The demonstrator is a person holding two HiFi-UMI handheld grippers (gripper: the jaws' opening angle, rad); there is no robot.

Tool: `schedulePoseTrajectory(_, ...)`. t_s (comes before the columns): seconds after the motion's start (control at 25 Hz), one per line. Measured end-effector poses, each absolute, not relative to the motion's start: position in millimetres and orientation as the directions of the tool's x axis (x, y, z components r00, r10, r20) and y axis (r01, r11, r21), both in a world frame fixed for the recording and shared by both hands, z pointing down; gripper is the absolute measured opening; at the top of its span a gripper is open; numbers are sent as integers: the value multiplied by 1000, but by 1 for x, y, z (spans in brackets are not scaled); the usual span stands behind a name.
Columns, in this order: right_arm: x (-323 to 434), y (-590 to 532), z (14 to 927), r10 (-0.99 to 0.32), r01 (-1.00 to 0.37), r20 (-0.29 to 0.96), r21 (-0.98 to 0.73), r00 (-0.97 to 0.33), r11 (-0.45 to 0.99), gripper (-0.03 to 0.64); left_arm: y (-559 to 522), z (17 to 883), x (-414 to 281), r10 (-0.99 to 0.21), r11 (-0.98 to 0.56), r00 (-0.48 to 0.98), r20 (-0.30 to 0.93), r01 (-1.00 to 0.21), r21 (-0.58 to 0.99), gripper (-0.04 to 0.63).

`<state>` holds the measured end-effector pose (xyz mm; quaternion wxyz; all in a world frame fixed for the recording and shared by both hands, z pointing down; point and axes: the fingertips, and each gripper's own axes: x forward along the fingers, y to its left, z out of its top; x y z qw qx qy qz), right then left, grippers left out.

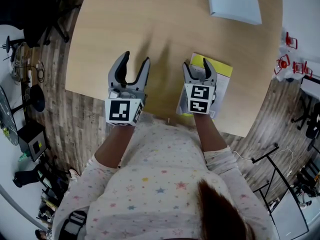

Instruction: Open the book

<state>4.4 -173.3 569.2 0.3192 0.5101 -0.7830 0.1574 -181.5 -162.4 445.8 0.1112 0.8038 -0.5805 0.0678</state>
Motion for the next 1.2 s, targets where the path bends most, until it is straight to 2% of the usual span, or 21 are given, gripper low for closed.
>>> schedulePoseTrajectory(0.6,4,-167,596,-662,-876,725,177,-193,449,325,-152,449,-179,-918,-295,312,244,-950,107,218)
schedulePoseTrajectory(1.2,9,-166,587,-662,-867,722,183,-202,464,315,-146,440,-180,-928,-280,296,228,-955,101,218)
